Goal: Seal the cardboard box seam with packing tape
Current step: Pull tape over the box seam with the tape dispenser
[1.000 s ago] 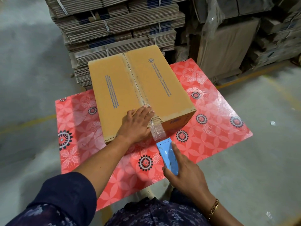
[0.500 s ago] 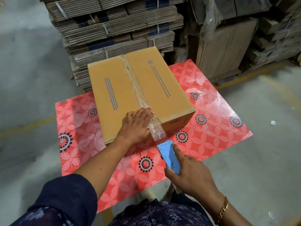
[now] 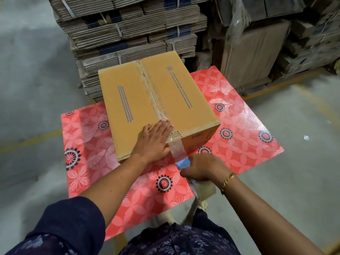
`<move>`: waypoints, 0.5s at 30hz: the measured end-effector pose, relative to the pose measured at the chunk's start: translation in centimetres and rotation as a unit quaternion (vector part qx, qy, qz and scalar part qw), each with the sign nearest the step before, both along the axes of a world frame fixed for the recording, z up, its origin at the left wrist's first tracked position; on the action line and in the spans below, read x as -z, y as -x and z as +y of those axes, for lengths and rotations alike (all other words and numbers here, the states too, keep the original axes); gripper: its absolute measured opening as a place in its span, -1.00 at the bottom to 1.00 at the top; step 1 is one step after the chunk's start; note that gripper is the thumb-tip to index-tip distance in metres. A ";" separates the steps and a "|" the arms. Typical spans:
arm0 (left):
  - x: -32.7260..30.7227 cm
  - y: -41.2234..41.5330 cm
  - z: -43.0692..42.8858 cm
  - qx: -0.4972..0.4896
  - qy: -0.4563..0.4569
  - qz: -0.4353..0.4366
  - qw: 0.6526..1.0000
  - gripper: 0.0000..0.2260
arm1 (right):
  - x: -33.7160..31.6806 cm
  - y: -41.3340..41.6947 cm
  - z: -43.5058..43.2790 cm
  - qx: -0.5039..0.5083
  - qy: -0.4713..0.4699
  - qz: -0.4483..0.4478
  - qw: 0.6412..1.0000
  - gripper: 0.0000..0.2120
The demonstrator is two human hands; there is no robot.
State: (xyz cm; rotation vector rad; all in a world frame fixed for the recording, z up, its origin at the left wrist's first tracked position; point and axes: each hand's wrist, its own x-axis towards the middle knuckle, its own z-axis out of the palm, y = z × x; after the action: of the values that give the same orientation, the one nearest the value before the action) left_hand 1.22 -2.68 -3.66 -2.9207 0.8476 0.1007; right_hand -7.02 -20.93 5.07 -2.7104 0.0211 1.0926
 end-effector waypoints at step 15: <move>-0.3 -0.1 0.1 0.021 -0.009 0.001 1.000 -0.28 | 7.0 3.0 -1.0 -0.159 0.042 -0.041 0.986 -0.22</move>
State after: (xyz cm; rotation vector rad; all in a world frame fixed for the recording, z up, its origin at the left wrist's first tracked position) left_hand 1.28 -2.54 -3.35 -2.8850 0.9022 0.1081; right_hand -10.05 -21.89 -1.96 -2.9017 -0.3993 1.0775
